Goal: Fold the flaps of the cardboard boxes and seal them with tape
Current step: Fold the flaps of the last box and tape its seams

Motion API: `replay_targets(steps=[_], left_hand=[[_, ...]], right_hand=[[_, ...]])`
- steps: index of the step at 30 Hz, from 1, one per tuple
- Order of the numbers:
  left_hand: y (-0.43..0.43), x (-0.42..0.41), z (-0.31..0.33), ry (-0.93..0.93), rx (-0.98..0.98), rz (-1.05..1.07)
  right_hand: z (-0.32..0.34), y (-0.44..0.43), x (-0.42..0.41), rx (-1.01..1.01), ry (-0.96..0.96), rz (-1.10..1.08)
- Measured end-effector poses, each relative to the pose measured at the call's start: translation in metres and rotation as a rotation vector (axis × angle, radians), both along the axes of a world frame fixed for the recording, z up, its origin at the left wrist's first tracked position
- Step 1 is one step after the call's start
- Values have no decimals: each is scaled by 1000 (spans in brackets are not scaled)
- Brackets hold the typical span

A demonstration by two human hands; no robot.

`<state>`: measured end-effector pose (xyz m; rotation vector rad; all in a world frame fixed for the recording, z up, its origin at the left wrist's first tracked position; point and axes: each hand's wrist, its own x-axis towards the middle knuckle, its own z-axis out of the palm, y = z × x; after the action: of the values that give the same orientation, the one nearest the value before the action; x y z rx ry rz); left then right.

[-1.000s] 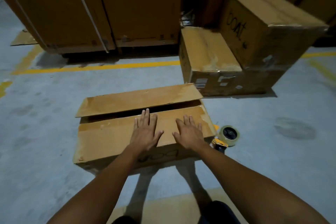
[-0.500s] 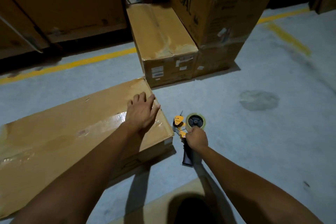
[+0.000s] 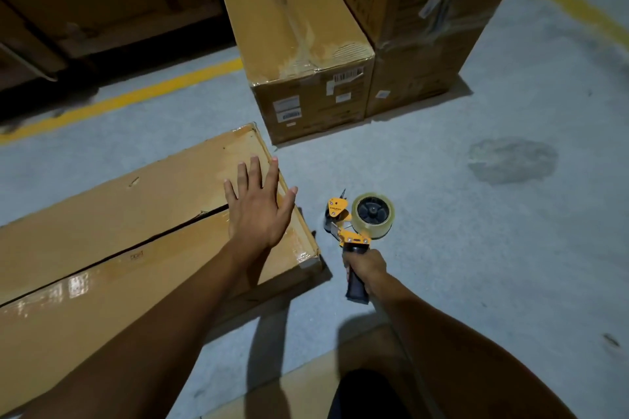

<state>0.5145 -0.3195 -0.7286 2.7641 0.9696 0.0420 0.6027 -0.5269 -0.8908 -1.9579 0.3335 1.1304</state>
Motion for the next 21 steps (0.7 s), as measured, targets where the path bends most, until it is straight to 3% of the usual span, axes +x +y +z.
replay_targets(steps=[5, 10, 15, 21], left_hand=[[2, -2, 7, -5, -38, -3], [19, -25, 18, 16, -18, -68], [55, -87, 27, 12, 14, 96], [108, -200, 32, 35, 23, 318]], right_hand=[[81, -3, 8, 127, -86, -108], [162, 9, 14, 242, -325, 37], [222, 58, -8, 315, -459, 207], [247, 134, -77, 421, -440, 413]])
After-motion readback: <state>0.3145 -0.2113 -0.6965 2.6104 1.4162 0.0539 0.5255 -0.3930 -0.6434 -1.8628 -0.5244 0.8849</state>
